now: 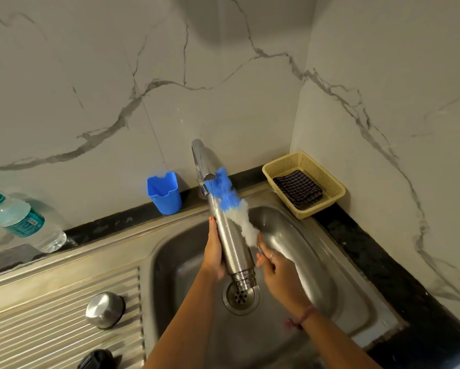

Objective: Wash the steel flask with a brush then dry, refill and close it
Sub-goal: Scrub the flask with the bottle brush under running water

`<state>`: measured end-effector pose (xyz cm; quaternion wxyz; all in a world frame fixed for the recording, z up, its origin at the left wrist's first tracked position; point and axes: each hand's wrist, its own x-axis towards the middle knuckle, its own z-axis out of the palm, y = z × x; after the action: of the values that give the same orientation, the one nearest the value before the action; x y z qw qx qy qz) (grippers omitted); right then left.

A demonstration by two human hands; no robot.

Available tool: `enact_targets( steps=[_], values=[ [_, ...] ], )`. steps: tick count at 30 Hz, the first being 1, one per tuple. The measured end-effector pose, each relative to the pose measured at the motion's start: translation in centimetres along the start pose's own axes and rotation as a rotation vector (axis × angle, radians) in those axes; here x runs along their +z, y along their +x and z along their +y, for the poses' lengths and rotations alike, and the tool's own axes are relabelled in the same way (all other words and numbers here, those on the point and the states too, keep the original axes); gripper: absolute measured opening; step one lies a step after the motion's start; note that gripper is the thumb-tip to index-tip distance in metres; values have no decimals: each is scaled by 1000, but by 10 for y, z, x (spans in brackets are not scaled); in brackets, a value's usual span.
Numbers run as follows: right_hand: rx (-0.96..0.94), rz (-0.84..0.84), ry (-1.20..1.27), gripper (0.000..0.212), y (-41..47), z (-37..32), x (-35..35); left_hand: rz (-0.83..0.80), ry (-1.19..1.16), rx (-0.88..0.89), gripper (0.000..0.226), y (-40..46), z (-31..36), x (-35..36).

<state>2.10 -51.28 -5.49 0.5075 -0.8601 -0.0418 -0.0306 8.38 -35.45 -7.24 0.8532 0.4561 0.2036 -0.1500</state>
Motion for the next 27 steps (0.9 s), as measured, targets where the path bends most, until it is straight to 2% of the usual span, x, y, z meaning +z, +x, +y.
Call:
enact_targets(
  steps=[3,7,9,13,14,18,20,22,24,27],
  values=[
    [-83,-29,-35,50,-8,5,-1,-6,-82,-9,62,-2,2,5],
    [-180,-134,-111,60,-52,29,-6,168,-66,28,20,14,6,-7],
    [-171,-97,-77,62,-47,28,-6,163,-54,29,27,15,8,-6],
    [-99,32,29,49,-9,8,-1,20,-53,82,67,14,10,4],
    [-82,37,46,46,-4,5,-1,22,-38,85,69,13,9,5],
    [-110,-49,10,47,-32,15,-5,33,-82,110,59,12,10,-3],
    [-71,-128,19,48,-58,24,-8,78,-85,140,42,13,14,-8],
    [-21,-172,45,49,-66,25,-9,92,-85,154,38,16,15,-12],
    [16,-187,48,46,-54,16,-5,80,-100,143,40,13,14,-11],
    [18,-219,46,47,-28,1,-1,52,-105,110,61,13,13,-6]
  ],
)
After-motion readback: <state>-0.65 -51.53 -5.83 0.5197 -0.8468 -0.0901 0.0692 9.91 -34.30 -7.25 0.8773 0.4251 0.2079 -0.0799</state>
